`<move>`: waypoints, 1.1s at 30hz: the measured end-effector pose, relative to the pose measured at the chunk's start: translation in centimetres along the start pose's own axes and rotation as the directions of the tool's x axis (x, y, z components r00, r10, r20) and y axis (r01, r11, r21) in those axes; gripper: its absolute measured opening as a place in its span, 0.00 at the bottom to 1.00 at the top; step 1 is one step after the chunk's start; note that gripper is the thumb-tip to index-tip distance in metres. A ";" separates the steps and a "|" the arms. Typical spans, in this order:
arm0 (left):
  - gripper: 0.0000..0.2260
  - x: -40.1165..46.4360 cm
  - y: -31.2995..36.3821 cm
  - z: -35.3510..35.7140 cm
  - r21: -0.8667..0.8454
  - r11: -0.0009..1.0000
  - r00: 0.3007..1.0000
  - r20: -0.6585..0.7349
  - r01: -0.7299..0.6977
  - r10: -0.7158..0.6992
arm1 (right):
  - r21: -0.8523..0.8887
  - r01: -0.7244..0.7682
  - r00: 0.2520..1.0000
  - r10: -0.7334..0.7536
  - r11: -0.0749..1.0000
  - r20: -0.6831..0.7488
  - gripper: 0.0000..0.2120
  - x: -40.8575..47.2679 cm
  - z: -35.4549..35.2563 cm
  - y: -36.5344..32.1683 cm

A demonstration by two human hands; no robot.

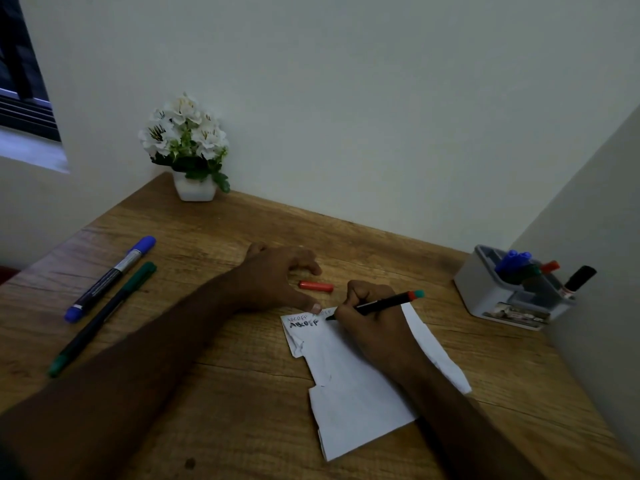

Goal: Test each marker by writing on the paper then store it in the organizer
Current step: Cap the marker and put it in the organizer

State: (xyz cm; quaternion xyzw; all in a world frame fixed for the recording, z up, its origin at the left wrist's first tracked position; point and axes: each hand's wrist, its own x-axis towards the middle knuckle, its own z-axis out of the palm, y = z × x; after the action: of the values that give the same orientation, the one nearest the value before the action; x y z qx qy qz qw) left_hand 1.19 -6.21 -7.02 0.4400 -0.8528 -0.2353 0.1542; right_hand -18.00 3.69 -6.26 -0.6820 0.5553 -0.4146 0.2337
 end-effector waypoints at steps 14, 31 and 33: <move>0.37 0.0 0.0 0.1 -0.001 1.000 1.000 -0.004 -0.013 0.013 | -0.028 -0.010 1.000 0.010 1.000 -0.007 0.12 0.1 -0.2 0.2; 0.39 -0.2 0.2 -0.1 0.001 1.000 1.000 0.002 -0.006 0.006 | -0.052 -0.006 1.000 0.005 0.999 -0.008 0.12 0.1 -0.2 0.3; 0.41 -0.2 0.2 0.0 -0.006 1.000 1.000 0.003 -0.004 0.004 | -0.010 -0.015 1.000 0.015 1.000 -0.014 0.12 0.1 -0.1 0.3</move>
State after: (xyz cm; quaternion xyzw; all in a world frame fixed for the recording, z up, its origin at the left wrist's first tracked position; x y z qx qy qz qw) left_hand 1.20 -5.94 -6.89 0.4377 -0.8531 -0.2382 0.1545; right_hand -18.22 3.56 -6.42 -0.6759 0.5641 -0.4150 0.2295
